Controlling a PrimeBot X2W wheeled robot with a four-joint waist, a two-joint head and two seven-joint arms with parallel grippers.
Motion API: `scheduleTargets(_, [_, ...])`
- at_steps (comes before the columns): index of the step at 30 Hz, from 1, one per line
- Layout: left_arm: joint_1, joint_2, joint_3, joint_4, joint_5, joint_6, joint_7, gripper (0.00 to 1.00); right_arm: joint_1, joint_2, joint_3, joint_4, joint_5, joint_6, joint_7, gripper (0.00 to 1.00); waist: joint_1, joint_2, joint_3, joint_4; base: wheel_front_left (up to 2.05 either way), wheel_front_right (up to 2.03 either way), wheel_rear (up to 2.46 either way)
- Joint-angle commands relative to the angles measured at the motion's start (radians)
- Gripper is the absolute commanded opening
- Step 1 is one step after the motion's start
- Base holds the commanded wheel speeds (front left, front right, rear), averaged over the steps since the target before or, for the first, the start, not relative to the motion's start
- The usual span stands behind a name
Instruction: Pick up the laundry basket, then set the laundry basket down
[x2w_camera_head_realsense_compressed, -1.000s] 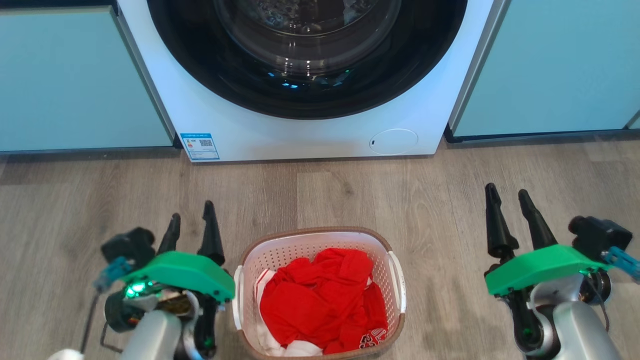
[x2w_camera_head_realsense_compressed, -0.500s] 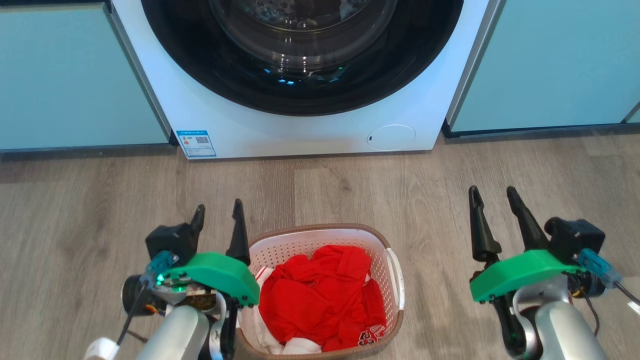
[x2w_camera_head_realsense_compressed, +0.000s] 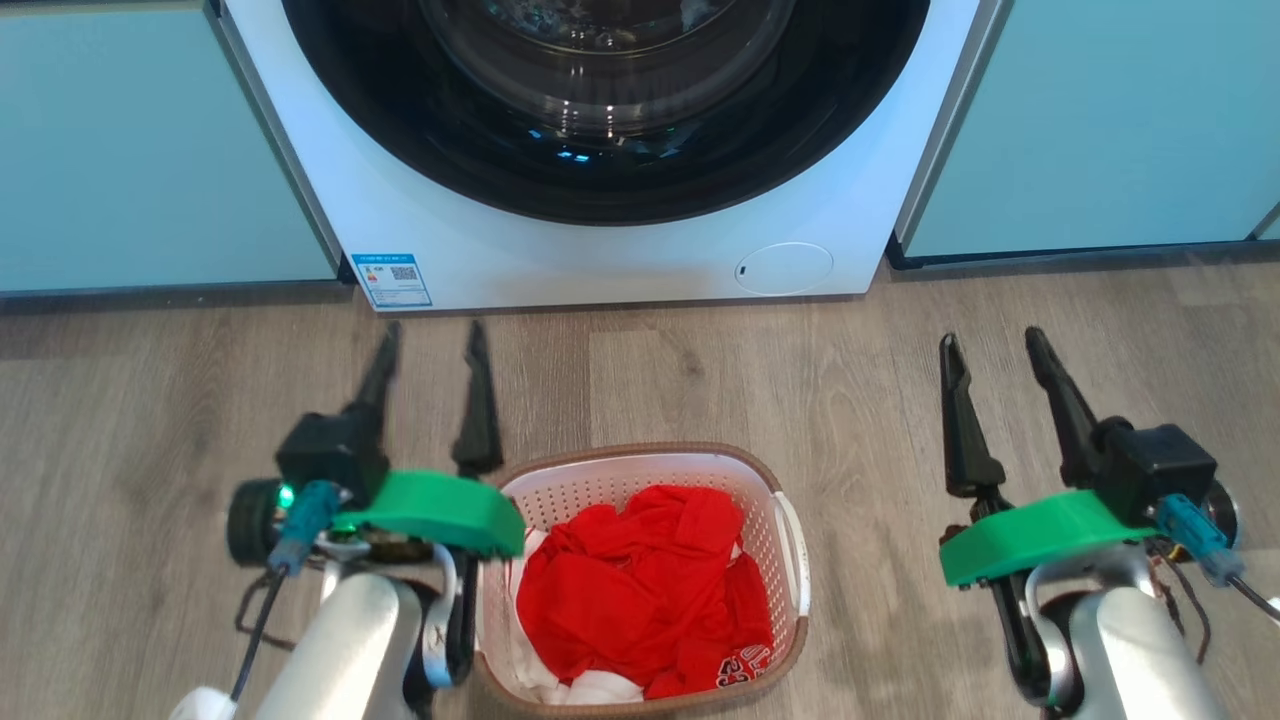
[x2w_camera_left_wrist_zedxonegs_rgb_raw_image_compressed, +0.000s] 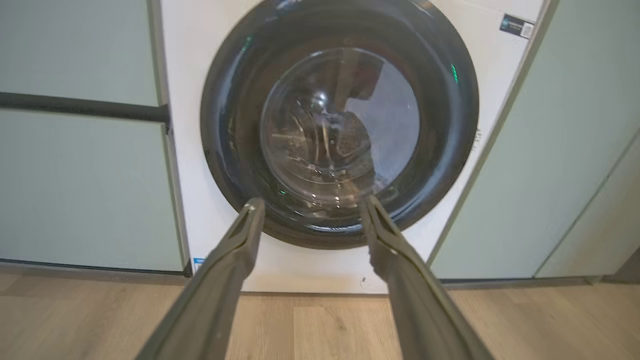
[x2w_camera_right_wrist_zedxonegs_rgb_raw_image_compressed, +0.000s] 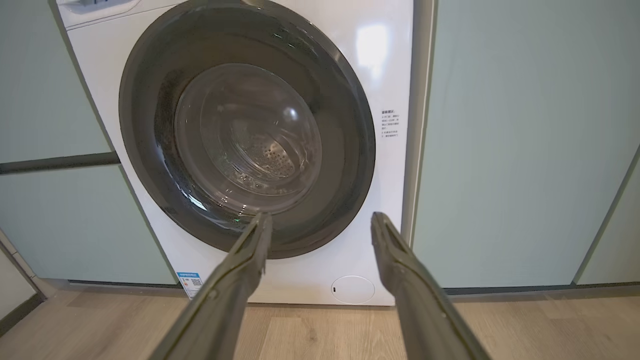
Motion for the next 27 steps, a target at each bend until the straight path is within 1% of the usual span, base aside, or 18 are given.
scheduleTargets(1, [-0.044, -0.005, 0.047, -0.067, 0.051, 0.023, -0.015, 1.0, -0.042, -0.009, 0.016, -0.056, -0.037, 0.006, -0.018, 1.0, 0.0, 0.0, 0.001, 0.001, 0.0, 0.0, 0.0])
scheduleTargets(6, [-0.026, -0.02, 0.08, -0.156, 0.136, 0.095, -0.029, 1.0, -0.03, -0.01, 0.012, -0.102, -0.063, 0.006, -0.032, 1.0, 0.0, 0.0, 0.005, 0.003, 0.0, 0.0, 0.0])
scheduleTargets(7, [-0.026, -0.02, 0.08, -0.156, 0.136, 0.095, -0.029, 1.0, -0.03, -0.01, 0.012, -0.102, -0.063, 0.006, -0.032, 1.0, 0.0, 0.0, 0.005, 0.003, 0.0, 0.0, 0.0])
scheduleTargets(9, [-0.015, -0.024, 0.092, -0.169, 0.15, 0.117, -0.035, 1.0, -0.024, -0.01, 0.011, -0.109, -0.044, 0.006, -0.038, 1.0, 0.0, 0.0, 0.006, 0.004, 0.0, 0.0, 0.0])
scheduleTargets(10, [-0.008, -0.026, 0.097, -0.166, 0.151, 0.121, -0.038, 1.0, -0.022, -0.01, 0.009, -0.11, -0.042, 0.006, -0.041, 1.0, 0.0, 0.0, 0.006, 0.004, 0.0, 0.0, 0.0])
scheduleTargets(12, [0.007, -0.029, 0.107, -0.136, 0.147, 0.112, -0.044, 1.0, -0.019, -0.01, 0.005, -0.104, -0.067, 0.007, -0.047, 1.0, 0.0, 0.0, 0.005, 0.004, 0.0, 0.0, 0.0])
scheduleTargets(15, [0.012, -0.031, 0.12, -0.101, 0.152, 0.087, -0.053, 1.0, -0.015, -0.011, 0.009, -0.081, -0.113, 0.007, -0.056, 1.0, 0.0, 0.0, 0.007, 0.005, 0.0, 0.0, 0.0])
scheduleTargets(18, [0.011, -0.032, 0.118, -0.09, 0.151, 0.074, -0.062, 1.0, -0.013, -0.011, 0.013, -0.053, -0.139, 0.007, -0.064, 1.0, 0.0, 0.0, 0.013, 0.005, 0.0, 0.0, 0.0])
scheduleTargets(21, [0.015, -0.032, 0.099, -0.045, 0.162, 0.047, -0.07, 1.0, -0.015, -0.011, 0.017, -0.005, -0.163, 0.007, -0.073, 1.0, 0.0, 0.0, 0.02, 0.006, 0.0, 0.0, 0.0])
scheduleTargets(25, [0.019, -0.032, 0.086, 0.055, 0.113, -0.006, -0.07, 1.0, -0.026, -0.011, 0.029, 0.05, -0.146, 0.007, -0.073, 1.0, 0.0, 0.0, 0.027, 0.006, 0.0, 0.0, 0.0])
scheduleTargets(27, [0.016, -0.032, 0.091, 0.082, 0.099, -0.016, -0.07, 1.0, -0.033, -0.011, 0.033, 0.064, -0.146, 0.007, -0.073, 1.0, 0.0, 0.0, 0.031, 0.007, 0.0, 0.0, 0.0])
